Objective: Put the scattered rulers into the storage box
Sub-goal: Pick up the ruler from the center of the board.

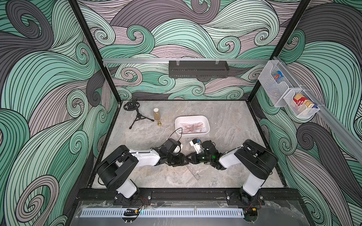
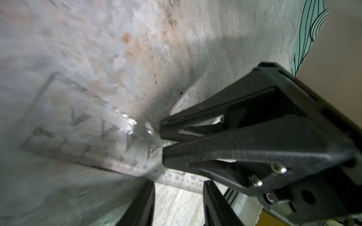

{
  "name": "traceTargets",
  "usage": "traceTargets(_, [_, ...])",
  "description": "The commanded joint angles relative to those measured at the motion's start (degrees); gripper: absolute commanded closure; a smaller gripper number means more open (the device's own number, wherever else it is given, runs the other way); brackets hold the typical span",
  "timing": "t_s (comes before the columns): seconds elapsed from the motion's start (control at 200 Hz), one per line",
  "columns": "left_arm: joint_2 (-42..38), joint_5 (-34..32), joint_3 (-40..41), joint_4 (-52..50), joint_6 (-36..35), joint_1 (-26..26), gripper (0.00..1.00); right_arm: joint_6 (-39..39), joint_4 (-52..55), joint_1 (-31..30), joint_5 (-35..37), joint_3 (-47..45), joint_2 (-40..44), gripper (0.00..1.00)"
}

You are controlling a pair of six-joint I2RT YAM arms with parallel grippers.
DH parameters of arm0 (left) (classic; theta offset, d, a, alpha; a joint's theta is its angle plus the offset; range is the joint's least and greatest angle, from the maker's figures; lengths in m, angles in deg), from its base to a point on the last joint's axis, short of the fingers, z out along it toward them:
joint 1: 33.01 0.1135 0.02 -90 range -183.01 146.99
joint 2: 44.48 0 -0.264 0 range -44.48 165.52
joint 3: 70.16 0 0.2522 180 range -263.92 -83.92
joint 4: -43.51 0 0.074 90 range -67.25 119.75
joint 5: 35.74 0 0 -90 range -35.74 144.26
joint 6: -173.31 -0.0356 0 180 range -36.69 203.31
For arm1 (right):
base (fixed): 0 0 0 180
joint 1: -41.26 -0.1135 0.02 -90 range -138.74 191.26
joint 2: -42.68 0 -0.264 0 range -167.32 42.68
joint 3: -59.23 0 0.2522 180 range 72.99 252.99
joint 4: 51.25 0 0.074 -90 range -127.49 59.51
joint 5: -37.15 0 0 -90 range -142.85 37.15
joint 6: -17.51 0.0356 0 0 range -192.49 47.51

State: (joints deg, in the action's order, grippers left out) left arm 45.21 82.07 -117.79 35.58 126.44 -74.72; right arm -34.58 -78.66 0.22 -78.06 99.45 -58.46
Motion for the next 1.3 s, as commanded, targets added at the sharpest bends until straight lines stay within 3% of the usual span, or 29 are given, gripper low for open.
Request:
traceTargets(0.0, [3.1,-4.7,1.0,-5.1,-3.4,2.6,0.54,-0.3,2.3,1.2,0.2,-1.2,0.2,0.78])
traceTargets(0.415, [6.9,-3.3,-3.2,-3.1,-5.0,5.0,0.54,-1.4,4.9,2.7,-0.1,-9.3,11.0,0.73])
traceTargets(0.856, [13.6,0.5,-8.6,2.1,-3.6,5.6,0.58,-2.4,1.5,3.0,-4.4,-7.6,3.6,0.76])
traceTargets(1.116, [6.2,1.3,-5.2,0.3,-2.9,7.8,0.59,-5.0,0.8,3.8,-3.0,-9.4,10.1,0.82])
traceTargets(1.296, [0.2,11.4,0.4,7.4,-1.7,7.4,0.75,-4.6,-2.0,5.4,-3.2,-10.7,12.6,0.84])
